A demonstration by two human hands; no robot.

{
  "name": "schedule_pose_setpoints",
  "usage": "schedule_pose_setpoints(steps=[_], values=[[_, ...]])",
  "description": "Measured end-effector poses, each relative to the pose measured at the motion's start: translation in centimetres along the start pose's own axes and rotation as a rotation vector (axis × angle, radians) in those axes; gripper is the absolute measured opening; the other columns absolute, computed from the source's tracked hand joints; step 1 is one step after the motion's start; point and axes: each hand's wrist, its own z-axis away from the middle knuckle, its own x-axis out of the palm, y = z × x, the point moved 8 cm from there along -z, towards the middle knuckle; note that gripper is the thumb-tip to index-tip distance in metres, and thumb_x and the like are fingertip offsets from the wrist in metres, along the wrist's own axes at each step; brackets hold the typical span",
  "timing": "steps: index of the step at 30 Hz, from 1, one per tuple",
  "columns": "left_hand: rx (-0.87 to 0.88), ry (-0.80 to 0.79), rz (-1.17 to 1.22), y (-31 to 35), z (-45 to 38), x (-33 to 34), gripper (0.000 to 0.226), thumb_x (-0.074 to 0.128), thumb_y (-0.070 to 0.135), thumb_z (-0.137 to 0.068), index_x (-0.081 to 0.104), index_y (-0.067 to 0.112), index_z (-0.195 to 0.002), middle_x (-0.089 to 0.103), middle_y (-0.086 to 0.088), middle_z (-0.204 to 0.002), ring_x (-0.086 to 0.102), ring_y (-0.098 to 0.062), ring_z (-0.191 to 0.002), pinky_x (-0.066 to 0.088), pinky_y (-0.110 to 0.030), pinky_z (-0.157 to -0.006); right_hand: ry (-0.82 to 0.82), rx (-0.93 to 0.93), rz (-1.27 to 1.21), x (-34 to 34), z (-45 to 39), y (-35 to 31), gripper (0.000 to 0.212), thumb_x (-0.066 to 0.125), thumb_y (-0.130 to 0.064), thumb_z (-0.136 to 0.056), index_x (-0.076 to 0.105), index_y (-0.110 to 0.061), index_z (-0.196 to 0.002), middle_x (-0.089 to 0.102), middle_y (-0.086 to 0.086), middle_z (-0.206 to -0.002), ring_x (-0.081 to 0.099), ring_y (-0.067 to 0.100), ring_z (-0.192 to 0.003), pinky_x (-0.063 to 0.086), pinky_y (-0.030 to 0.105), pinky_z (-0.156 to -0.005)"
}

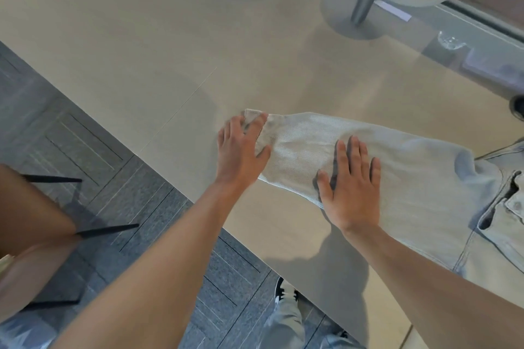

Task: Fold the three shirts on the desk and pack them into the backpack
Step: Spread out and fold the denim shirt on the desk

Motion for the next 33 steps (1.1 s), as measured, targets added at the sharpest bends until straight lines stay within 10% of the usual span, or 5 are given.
schedule_pose_setpoints(steps=[18,33], values=[[-0.012,-0.187,0.086,9.8,5.8,-3.4,0.046,0.056,0.005,-0.092,0.060,0.017,-0.136,0.060,-0.008,-0.125,0.066,-0.034,-0.089,0.047,-0.042,-0.085,-0.162,-0.014,-0.233,-3.6,3.0,2.2,0.073,0.020,-0.057,-0.101,0.024,-0.020,-0.165,0.016,0.007,-0.174,0.012,0.023,-0.161,0.012,0.047,-0.129],[0.298,-0.267,0.107,44.9,14.3,-2.0,0.043,0.050,0.006,-0.100,0.053,0.009,-0.143,0.053,-0.013,-0.135,0.057,-0.037,-0.115,0.043,-0.044,-0.097,0.013,0.298,-0.360,-20.3,17.8,28.1,0.058,0.052,-0.033,-0.105,0.042,-0.010,-0.157,0.042,0.013,-0.161,0.039,0.032,-0.148,0.032,0.043,-0.120]])
